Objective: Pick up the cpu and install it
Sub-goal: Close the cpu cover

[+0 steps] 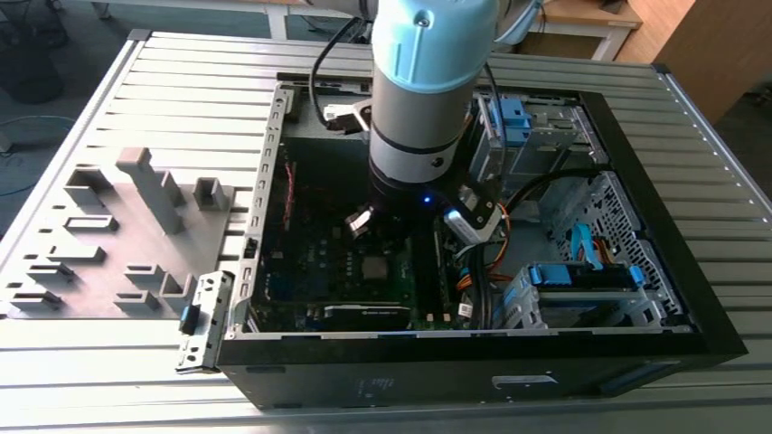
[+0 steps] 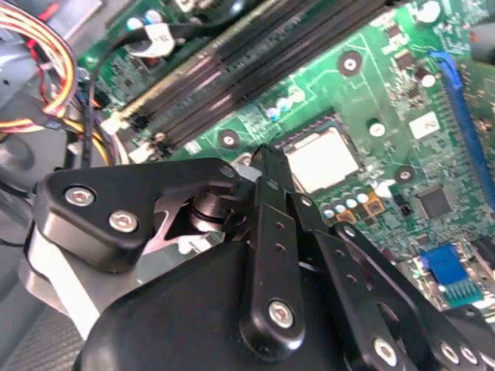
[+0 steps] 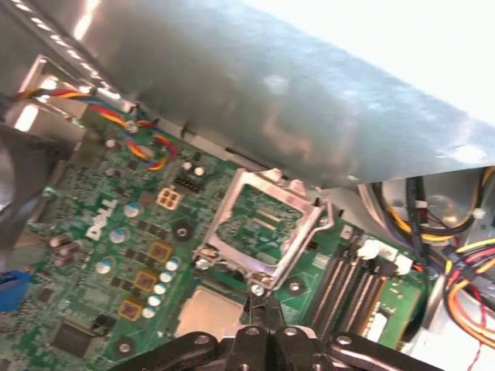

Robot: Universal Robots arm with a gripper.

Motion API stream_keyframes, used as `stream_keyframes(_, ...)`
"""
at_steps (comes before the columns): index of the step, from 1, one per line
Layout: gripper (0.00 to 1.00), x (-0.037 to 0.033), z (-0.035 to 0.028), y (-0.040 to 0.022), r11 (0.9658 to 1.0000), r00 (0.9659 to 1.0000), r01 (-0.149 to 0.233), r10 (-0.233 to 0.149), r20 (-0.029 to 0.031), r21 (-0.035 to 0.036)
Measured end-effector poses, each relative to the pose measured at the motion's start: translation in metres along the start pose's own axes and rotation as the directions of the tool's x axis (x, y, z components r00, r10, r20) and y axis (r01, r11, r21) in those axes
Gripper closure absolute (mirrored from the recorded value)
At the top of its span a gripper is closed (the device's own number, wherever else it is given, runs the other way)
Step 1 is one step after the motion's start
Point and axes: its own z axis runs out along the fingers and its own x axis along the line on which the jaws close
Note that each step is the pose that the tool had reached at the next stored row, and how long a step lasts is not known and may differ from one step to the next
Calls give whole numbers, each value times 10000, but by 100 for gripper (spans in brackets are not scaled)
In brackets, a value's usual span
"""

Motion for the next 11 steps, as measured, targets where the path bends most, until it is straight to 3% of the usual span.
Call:
stream_keyframes(4, 89, -74, 9, 14, 10000, 10000, 6, -6, 0, 0)
stream_keyframes(11, 89, -161, 26, 102, 10000, 10000, 24, -24, -1, -1)
